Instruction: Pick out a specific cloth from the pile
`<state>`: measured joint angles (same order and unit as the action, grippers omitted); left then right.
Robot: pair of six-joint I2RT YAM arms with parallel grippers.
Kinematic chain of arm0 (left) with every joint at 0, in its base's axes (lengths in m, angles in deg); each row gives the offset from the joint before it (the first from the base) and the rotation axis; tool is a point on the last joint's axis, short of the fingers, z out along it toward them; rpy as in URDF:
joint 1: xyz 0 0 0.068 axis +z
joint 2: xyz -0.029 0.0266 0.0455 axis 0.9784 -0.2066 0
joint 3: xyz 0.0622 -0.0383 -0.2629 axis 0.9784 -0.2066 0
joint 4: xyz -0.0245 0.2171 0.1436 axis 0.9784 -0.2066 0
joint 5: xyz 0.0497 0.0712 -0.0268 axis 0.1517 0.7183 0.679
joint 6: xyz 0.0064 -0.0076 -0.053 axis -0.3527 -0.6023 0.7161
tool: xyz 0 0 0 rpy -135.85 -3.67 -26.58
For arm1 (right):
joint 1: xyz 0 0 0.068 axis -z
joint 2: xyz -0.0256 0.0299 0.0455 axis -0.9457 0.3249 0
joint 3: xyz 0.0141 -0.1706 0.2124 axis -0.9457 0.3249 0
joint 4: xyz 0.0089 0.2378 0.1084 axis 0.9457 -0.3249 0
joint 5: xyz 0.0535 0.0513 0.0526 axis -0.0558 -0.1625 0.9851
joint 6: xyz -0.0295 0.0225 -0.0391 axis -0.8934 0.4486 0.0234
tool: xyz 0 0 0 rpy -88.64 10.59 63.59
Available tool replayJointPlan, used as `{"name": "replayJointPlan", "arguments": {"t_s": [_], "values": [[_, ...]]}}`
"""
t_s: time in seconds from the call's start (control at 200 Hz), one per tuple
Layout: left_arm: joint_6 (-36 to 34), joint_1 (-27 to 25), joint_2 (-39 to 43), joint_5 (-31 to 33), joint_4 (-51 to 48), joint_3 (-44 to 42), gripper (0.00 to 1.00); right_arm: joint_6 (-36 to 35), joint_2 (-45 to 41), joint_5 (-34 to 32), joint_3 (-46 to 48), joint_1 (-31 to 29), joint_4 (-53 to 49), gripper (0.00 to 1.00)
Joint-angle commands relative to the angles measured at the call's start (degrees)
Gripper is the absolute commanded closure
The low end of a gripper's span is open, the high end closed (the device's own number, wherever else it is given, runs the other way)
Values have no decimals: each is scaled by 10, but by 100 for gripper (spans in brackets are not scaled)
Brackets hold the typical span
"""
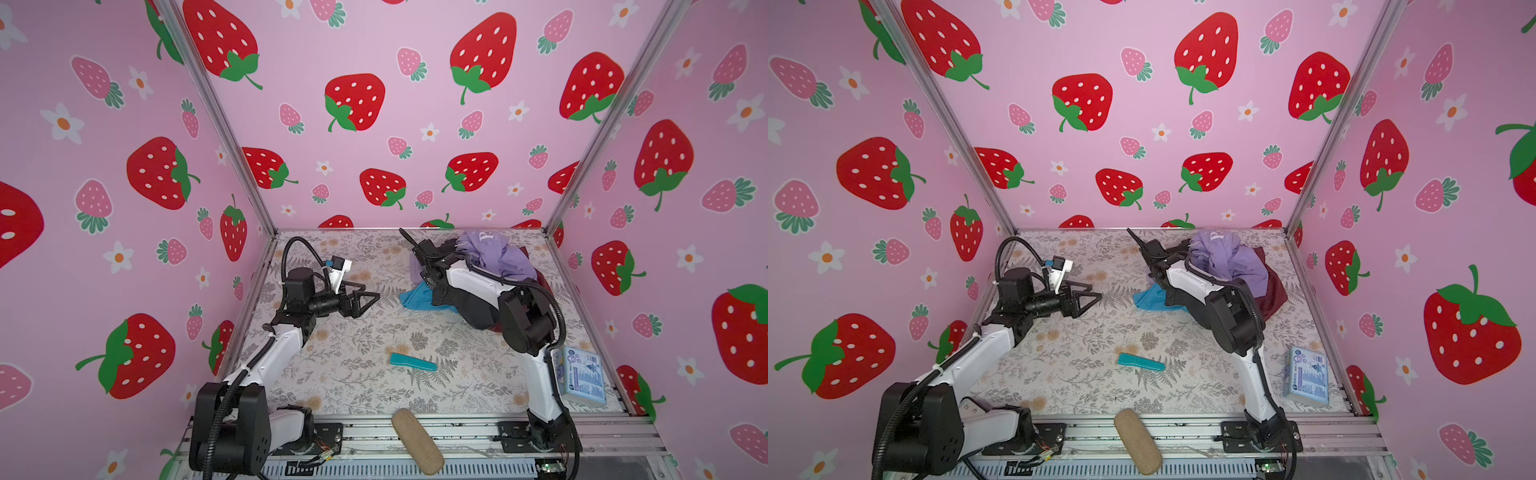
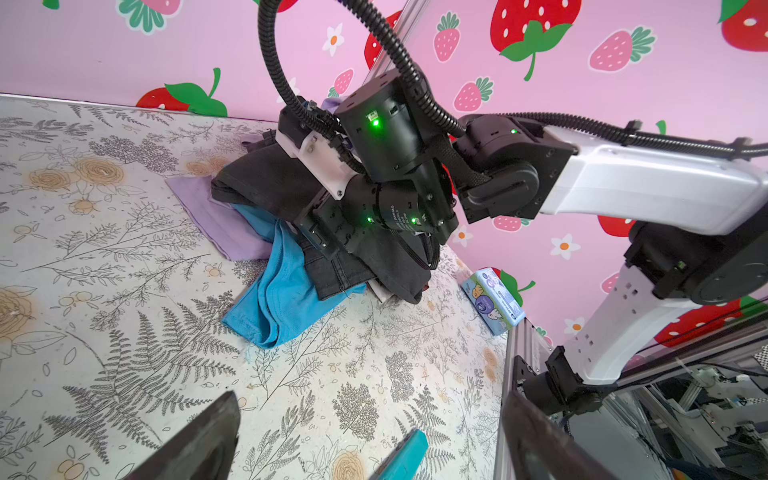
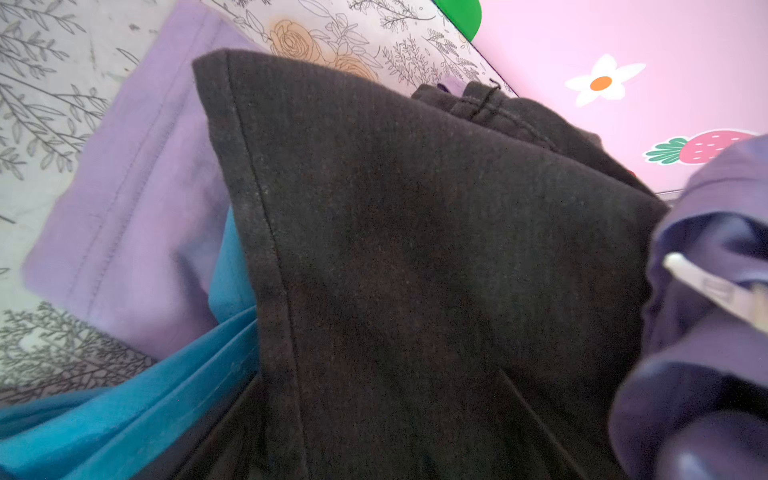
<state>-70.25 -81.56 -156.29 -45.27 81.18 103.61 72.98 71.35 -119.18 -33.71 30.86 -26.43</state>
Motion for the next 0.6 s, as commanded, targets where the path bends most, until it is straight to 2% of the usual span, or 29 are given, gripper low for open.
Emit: {"name": "replayJointPlan", "arguments": {"t_s": [0.0, 0.055, 0.175, 0.39, 0.595], "values": [[-10, 2, -4, -3, 1, 3, 1, -4, 21, -18, 4, 6, 5, 13], [-10, 3, -6, -3, 1, 3, 1, -4, 23, -16, 5, 7, 8, 18], [-10, 4, -8, -3, -2, 4, 1, -5, 27, -17, 5, 7, 13, 54], [-12, 5, -7, -1, -3, 4, 1, 0, -2, -21, 7, 7, 13, 100], [-6, 6, -7, -3, -1, 7, 1, -12, -74, -32, 20, -7, 21, 100]]}}
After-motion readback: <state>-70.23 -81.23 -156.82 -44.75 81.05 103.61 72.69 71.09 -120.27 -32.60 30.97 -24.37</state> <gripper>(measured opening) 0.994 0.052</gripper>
